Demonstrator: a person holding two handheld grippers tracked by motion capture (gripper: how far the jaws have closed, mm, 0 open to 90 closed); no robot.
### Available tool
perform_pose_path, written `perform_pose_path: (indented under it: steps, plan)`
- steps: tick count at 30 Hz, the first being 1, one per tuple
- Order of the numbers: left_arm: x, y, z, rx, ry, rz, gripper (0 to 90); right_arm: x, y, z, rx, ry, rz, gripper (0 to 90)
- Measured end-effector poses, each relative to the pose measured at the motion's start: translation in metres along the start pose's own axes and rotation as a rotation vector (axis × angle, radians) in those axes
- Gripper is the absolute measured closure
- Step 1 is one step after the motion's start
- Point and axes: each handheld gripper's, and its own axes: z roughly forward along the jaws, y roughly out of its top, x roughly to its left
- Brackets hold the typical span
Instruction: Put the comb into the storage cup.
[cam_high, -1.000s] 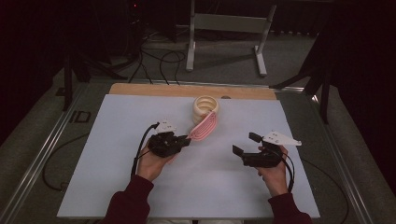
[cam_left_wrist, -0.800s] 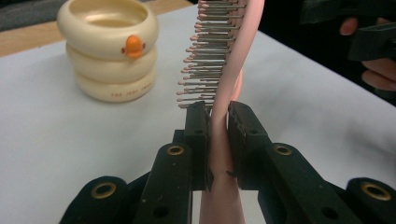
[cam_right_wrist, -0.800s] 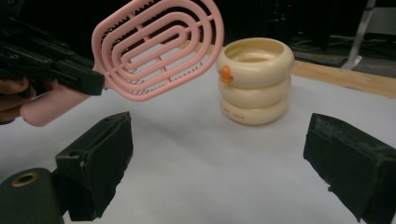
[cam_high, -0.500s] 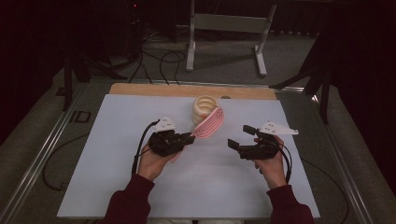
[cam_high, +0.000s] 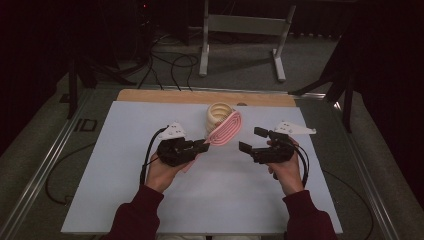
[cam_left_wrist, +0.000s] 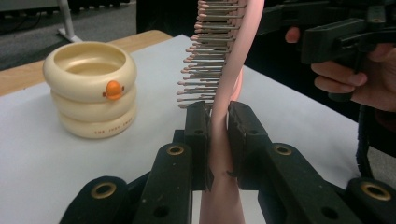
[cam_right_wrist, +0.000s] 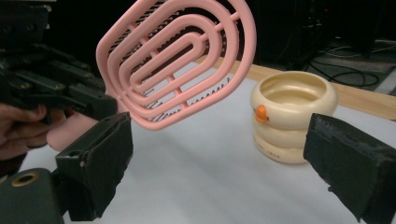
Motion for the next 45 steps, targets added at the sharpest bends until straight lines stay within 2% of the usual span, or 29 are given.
perform_pose_path:
  steps: [11, 28, 34, 40, 41, 43, 45]
  plan:
    - [-0.007, 0.006, -0.002, -0.019, -0.020, 0.021, 79.5, 0.000, 0.010, 0.009, -0.011, 0.041, 0.027, 8.3]
    - [-0.012, 0.008, -0.003, -0.096, -0.105, 0.040, 79.5, 0.001, 0.018, 0.016, -0.036, 0.129, 0.083, 8.3]
    - [-0.012, 0.008, -0.002, -0.114, -0.132, 0.030, 79.5, -0.003, 0.018, 0.019, -0.060, 0.223, 0.146, 8.3]
    - [-0.012, 0.008, 0.000, -0.130, -0.176, 0.012, 79.5, -0.002, 0.019, 0.020, -0.064, 0.253, 0.154, 8.3]
    - [-0.012, 0.007, 0.002, -0.130, -0.194, 0.009, 79.5, -0.002, 0.019, 0.020, -0.064, 0.262, 0.159, 8.4]
    - [-0.012, 0.007, 0.004, -0.124, -0.206, 0.010, 79.5, 0.000, 0.021, 0.021, -0.063, 0.301, 0.171, 9.0]
    - [-0.011, 0.006, 0.006, -0.112, -0.218, 0.008, 79.5, 0.000, 0.022, 0.021, -0.068, 0.351, 0.180, 14.8]
